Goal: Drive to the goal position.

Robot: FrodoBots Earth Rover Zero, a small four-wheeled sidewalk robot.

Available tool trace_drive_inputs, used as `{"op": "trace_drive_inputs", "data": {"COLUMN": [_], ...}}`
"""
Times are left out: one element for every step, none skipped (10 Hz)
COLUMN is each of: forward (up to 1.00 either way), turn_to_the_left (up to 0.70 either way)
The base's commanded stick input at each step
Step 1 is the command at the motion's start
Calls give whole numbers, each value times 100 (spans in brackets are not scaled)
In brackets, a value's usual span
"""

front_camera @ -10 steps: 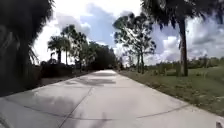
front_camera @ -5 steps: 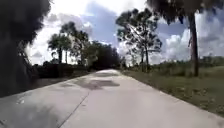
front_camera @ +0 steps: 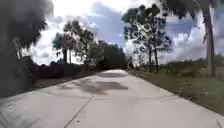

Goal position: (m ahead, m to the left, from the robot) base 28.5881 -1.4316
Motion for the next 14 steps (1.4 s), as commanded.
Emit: {"op": "trace_drive_inputs", "data": {"forward": [100,100,100,100,100,100,100,100,100,100,100,100,100,100], "turn_to_the_left": [0,0,0,0,0,0,0,0,0,0,0,0,0,0]}}
